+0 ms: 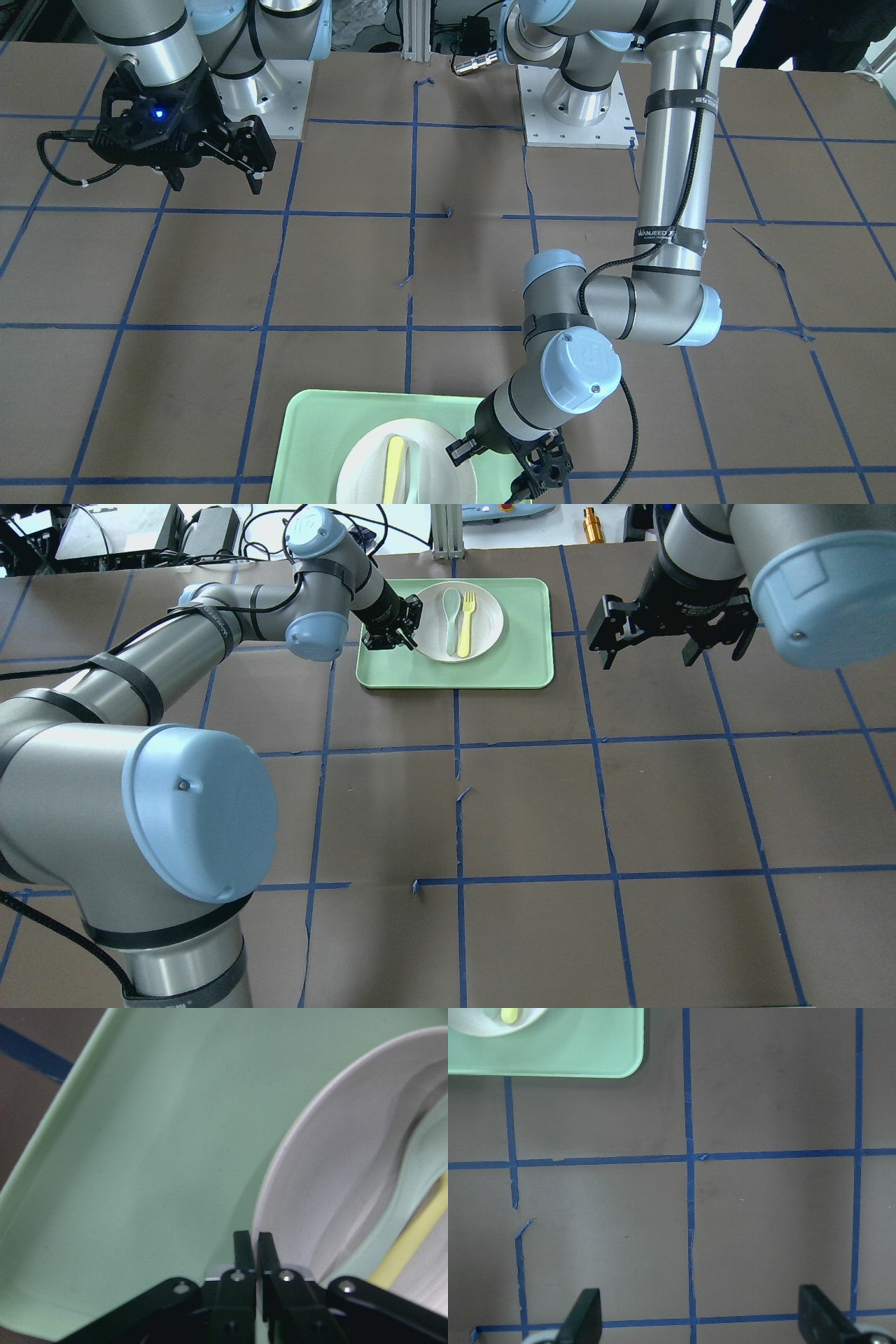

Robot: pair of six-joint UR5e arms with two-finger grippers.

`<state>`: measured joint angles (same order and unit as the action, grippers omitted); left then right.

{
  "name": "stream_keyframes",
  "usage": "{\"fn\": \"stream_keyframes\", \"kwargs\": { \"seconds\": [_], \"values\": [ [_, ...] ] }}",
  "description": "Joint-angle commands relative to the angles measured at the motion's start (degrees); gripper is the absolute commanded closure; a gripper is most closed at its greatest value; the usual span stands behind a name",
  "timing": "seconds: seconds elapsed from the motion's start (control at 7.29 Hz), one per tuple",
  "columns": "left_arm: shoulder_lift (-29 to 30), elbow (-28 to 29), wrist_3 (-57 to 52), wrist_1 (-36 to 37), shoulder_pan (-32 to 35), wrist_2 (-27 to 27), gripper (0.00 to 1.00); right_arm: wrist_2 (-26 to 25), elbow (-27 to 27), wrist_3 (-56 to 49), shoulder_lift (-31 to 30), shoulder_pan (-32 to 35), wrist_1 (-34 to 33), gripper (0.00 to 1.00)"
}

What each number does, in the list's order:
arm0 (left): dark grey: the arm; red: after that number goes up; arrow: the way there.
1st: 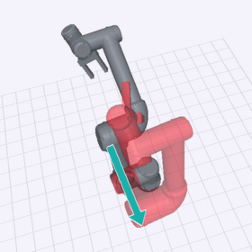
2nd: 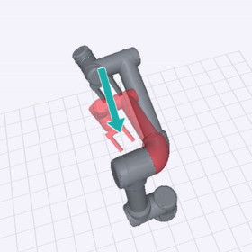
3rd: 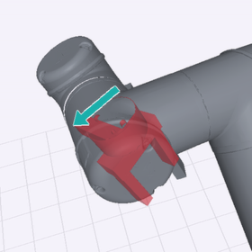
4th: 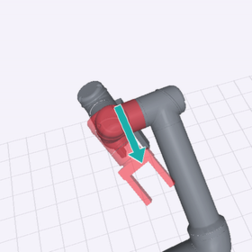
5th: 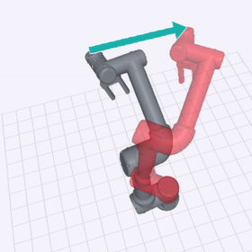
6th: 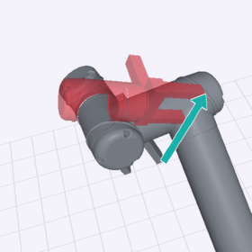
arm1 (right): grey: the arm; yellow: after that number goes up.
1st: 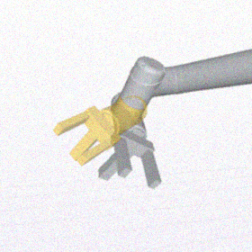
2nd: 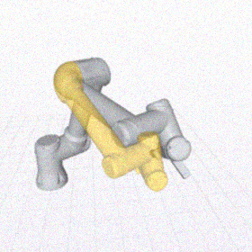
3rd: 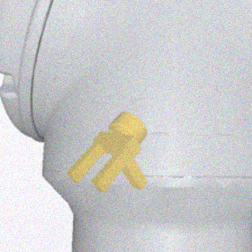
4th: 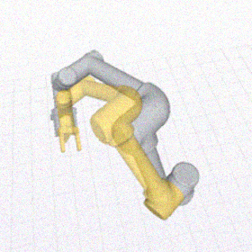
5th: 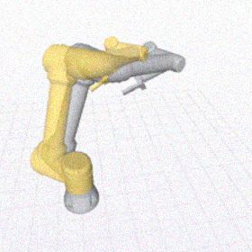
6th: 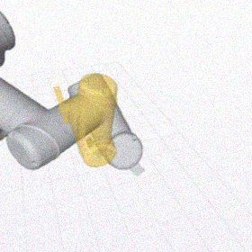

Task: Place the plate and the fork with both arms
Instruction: 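Carry the plate with the left gripper onto the green tray, then open the left gripper and lift it away from the plate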

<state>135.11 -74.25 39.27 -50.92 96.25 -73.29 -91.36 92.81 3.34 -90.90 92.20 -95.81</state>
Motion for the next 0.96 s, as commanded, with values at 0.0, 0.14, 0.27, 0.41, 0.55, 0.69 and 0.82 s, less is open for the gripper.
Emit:
{"fn": "stream_keyframes", "kwargs": {
  "seconds": [0.0,0.14,0.27,0.41,0.55,0.69,0.82],
  "values": [
    [-0.2,-0.6,0.5,0.1,0.1,-0.1,0.63,0.0,0.0,0.0,0.0,0.0,0.0,0.0],
    [-1.3,-2.3,0.2,0.6,0.1,0.0,0.17,0.0,0.0,0.0,0.0,0.0,0.0,0.0],
    [-3.6,-5.4,-0.6,5.1,0.1,-0.4,0.0,0.0,0.0,0.0,0.0,0.0,0.0,0.0],
    [-6.1,-8.0,-6.0,9.1,-0.3,-5.9,0.0,0.0,0.0,0.0,0.0,0.0,-0.1,0.0],
    [-9.0,-9.9,-13.6,8.1,-1.2,-7.1,0.0,0.0,0.0,-0.1,0.0,0.0,0.0,0.0],
    [-12.1,-12.0,-18.0,4.9,-3.8,-6.2,0.0,0.0,0.0,-0.1,0.0,0.0,-0.1,0.0],
    [-16.7,-15.0,-25.4,0.0,-5.4,-6.4,0.0,0.0,0.0,0.0,0.0,0.0,0.0,0.0]
  ]
}}
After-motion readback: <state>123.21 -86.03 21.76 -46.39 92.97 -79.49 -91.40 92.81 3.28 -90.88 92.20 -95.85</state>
